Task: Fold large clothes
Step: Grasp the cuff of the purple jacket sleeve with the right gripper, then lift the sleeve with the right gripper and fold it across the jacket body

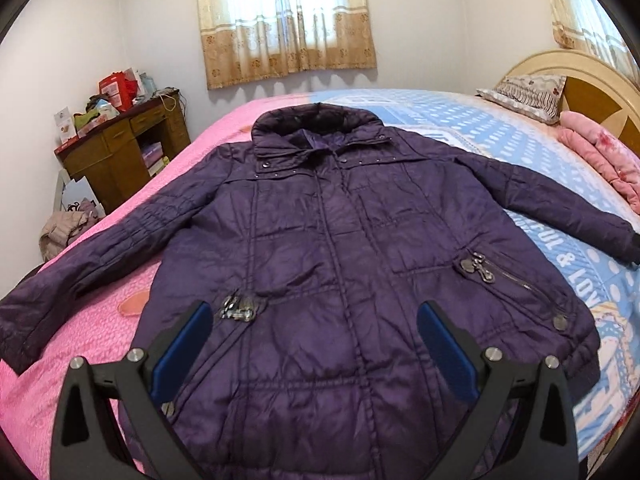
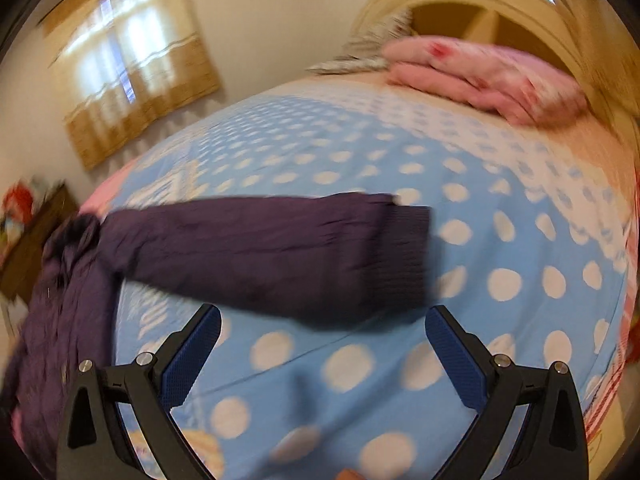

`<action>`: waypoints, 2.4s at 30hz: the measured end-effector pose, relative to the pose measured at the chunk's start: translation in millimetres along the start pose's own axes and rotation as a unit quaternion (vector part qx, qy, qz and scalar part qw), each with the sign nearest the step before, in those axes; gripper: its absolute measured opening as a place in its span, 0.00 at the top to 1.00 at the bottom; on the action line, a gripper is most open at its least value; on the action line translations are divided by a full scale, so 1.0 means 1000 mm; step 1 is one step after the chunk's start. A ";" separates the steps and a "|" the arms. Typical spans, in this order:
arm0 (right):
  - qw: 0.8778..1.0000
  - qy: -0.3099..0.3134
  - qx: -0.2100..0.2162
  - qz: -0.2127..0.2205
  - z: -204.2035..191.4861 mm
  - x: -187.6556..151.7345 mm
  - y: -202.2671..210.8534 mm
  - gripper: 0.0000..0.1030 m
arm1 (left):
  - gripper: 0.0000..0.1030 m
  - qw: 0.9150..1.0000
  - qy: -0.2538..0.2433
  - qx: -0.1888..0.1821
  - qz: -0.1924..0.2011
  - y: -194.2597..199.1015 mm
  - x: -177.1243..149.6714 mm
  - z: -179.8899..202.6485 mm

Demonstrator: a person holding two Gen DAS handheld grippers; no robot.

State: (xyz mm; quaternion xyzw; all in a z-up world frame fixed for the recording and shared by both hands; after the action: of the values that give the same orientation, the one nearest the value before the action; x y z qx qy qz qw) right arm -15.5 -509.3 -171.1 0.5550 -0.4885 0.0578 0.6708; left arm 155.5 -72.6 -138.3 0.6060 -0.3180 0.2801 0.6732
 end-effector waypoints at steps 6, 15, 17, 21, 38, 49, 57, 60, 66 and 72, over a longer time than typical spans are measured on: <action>0.997 -0.068 -0.005 -0.023 0.051 0.018 -0.031 0.02 | 0.00 1.000 0.006 0.022 0.015 -0.017 0.019 -0.011; 0.995 -0.063 0.060 -0.043 0.044 0.027 -0.068 0.57 | 0.00 0.999 0.018 0.049 0.000 -0.045 0.022 -0.026; 0.993 -0.077 0.077 -0.039 0.048 0.029 -0.070 0.62 | 0.00 0.999 0.020 0.047 -0.005 -0.047 0.020 -0.027; 0.994 -0.070 0.078 -0.031 0.053 0.048 -0.065 0.67 | 0.00 0.999 0.019 0.045 -0.009 -0.047 0.018 -0.027; 0.965 0.198 0.005 0.173 -0.118 0.259 0.058 0.69 | 0.00 0.999 0.044 0.013 0.001 -0.020 0.018 -0.045; 0.880 0.397 0.063 0.253 -0.316 0.245 0.124 0.69 | 0.00 0.997 0.075 0.006 0.012 -0.011 0.020 -0.073; 0.800 0.534 0.124 0.244 -0.438 0.169 0.129 0.69 | 0.00 0.995 0.096 0.011 0.007 -0.014 0.020 -0.095; 0.775 0.573 0.147 0.224 -0.479 0.128 0.107 0.69 | 0.00 0.994 0.105 0.018 0.011 -0.011 0.020 -0.106; 0.745 0.612 0.178 0.196 -0.531 0.052 0.059 0.69 | 0.00 0.992 0.116 0.038 0.011 -0.010 0.018 -0.127; 0.754 0.591 0.270 0.098 -0.566 -0.012 0.009 0.27 | 0.00 0.990 0.128 0.057 -0.001 -0.014 0.019 -0.143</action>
State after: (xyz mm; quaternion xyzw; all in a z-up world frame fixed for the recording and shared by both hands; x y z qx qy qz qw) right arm 307.5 -47.6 -120.5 0.5173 -0.0111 0.5693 0.6389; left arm 191.2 68.3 -142.1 0.6030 -0.2123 0.3723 0.6729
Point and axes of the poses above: each gripper's, at about its wrist camera, not at the fingertips, and y roughly against the way its jaws point, z to its right, x to its top, the point moved 2 cm from there along -y, roughly the way its jaws point, and after that the axes turned 12 degrees about y, right-handed, at the moved point
